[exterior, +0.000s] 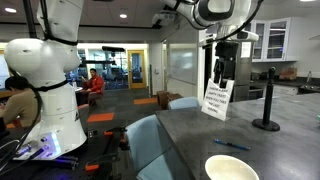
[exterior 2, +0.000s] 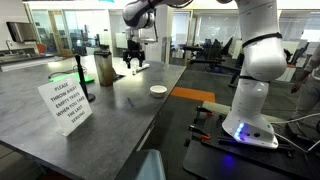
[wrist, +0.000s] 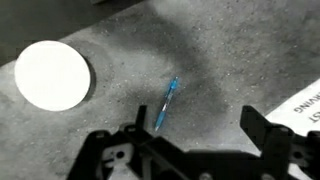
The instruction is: Pick up the pen from the bowl and place it on the table
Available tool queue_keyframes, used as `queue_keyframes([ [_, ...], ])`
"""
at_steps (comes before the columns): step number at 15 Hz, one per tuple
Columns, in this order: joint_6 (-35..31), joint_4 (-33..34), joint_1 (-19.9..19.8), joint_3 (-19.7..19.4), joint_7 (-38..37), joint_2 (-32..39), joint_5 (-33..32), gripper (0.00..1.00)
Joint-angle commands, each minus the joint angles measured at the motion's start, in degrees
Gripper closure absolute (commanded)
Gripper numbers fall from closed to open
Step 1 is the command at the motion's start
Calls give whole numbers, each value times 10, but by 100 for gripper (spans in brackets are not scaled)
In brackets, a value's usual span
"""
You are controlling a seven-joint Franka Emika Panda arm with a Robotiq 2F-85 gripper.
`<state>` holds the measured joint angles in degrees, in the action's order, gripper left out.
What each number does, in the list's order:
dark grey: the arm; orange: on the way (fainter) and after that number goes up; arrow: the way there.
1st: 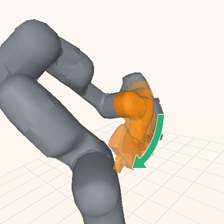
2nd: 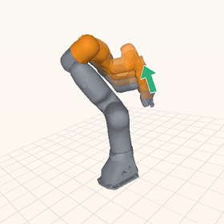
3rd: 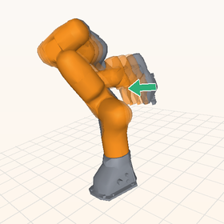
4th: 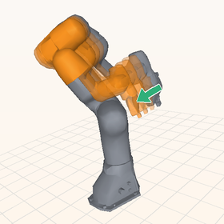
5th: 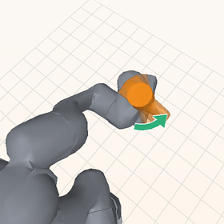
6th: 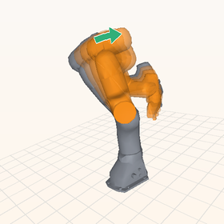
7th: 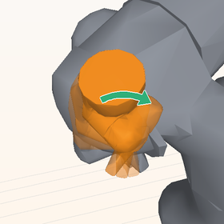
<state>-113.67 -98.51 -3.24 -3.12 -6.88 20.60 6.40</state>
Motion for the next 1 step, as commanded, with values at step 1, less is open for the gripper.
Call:
queue_keyframes([
  [1, -21, -40, 4, -4, 37, -42, -46, 0],
])
